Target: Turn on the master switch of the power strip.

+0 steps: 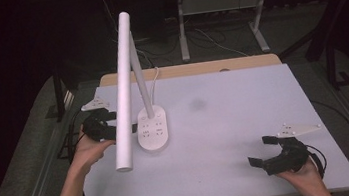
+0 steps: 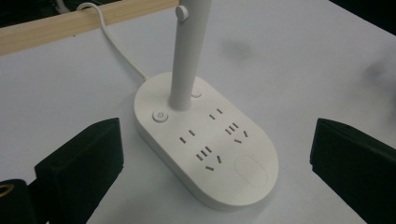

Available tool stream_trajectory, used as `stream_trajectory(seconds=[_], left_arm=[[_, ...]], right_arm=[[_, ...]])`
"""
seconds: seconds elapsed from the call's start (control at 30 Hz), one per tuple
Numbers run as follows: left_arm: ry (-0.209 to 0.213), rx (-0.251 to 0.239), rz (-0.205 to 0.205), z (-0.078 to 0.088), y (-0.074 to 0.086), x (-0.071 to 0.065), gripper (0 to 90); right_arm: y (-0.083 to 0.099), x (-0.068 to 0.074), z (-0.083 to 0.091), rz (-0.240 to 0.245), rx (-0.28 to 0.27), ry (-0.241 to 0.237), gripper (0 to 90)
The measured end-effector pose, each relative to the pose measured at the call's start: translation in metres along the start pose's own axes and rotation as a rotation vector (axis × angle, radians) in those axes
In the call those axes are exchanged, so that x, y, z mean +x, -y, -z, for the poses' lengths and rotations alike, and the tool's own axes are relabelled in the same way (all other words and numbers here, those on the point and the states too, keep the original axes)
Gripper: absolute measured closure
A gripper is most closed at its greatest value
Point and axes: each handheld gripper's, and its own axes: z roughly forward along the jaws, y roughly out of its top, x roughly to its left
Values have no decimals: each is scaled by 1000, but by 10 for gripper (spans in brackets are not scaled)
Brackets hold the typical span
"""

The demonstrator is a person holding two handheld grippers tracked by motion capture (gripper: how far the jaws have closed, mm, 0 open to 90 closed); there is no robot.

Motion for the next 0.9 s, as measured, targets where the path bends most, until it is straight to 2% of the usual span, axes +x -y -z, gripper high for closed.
stream_trajectory(seconds=[0.27,0.4,0.6,0.9], left_arm=[[-15,28,8,-7,-5,10,19],[-13,26,17,-10,-8,13,19],[-18,44,5,-13,-14,18,19],[-26,57,7,-21,-22,28,32]], right_arm=[[1,-1,0,0,3,-1,1],[1,-1,0,1,3,-2,1],[1,-1,0,0,3,-2,1],[1,-1,0,-3,6,0,1]])
